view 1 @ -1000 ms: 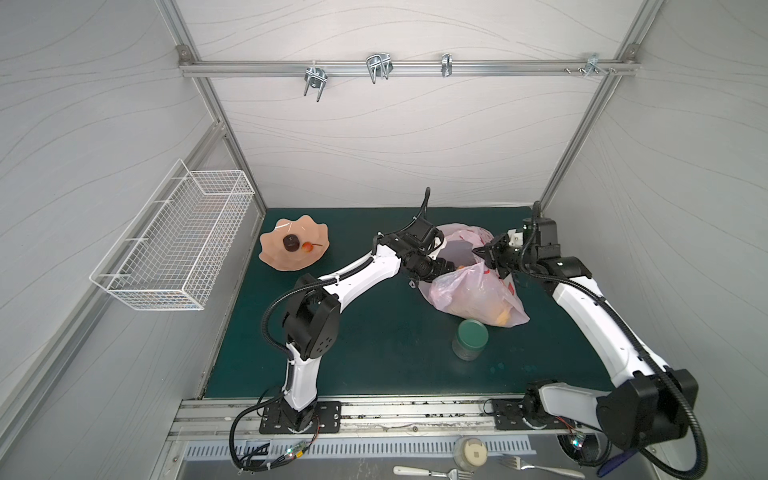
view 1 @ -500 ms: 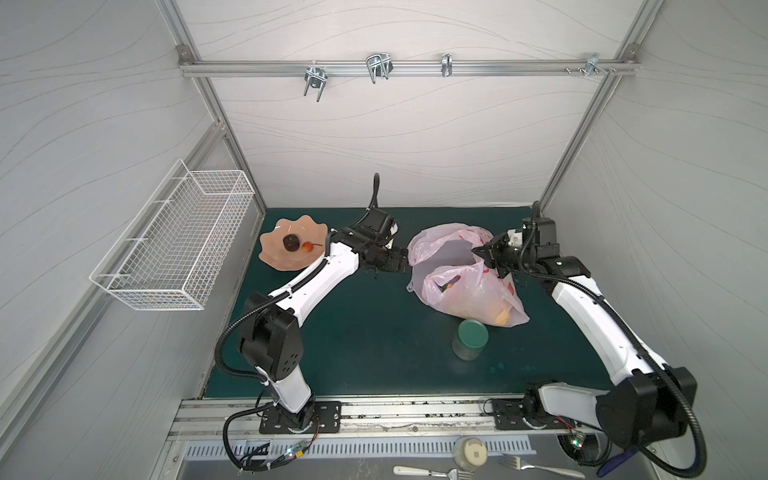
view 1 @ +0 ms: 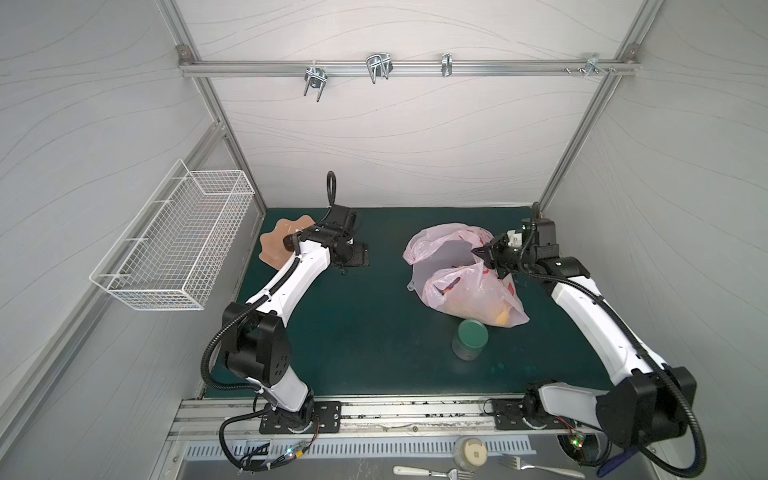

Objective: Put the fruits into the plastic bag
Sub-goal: 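Withdraw the left gripper from the bag back over the fruit bowl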

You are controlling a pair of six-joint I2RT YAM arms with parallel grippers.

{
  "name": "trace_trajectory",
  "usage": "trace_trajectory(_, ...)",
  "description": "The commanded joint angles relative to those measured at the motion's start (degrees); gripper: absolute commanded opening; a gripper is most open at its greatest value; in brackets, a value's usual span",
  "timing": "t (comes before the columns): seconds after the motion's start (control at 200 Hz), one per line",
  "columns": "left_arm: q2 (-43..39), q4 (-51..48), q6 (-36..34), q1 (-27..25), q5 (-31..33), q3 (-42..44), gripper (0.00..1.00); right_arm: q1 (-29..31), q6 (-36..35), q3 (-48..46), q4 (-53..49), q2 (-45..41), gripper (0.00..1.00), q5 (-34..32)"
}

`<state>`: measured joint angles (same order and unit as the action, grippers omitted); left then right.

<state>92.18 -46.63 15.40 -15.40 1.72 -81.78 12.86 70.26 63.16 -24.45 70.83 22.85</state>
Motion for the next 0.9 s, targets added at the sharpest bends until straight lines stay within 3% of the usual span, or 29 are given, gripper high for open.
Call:
trace_trajectory(0.0, -1.72, -0.14, -0.20, 2.82, 1.58, 0.37, 0.85, -0.39, 0.84, -0.49, 0.69, -1.31, 0.00, -0.34)
trace_trajectory(0.21, -0.95, -0.13, 1.87, 7.62, 3.39, 0.39, 0.82, -0.39, 0.76, -0.51, 0.61, -1.22, 0.00, -0.32)
trace_trajectory(0.33, 0.69, 0.47, 3.79, 9.34, 7.74, -0.15, 0.79, -0.41, 0.75, -0.40, 0.60, -1.14, 0.00, -0.21)
trace_trajectory(0.53, 7.59, 0.83, 4.21, 10.73, 18.59, -3.97, 0.79, -0.62, 0.59, -0.23, 0.28, -0.97, 0.00, -0.21)
trace_trajectory(0.895, 20.23, 2.15, 7.87, 15.43, 23.74, -14.64, 0.79, -0.91, -0.56, 1.38, -1.55, 0.72, 0.00, 0.04)
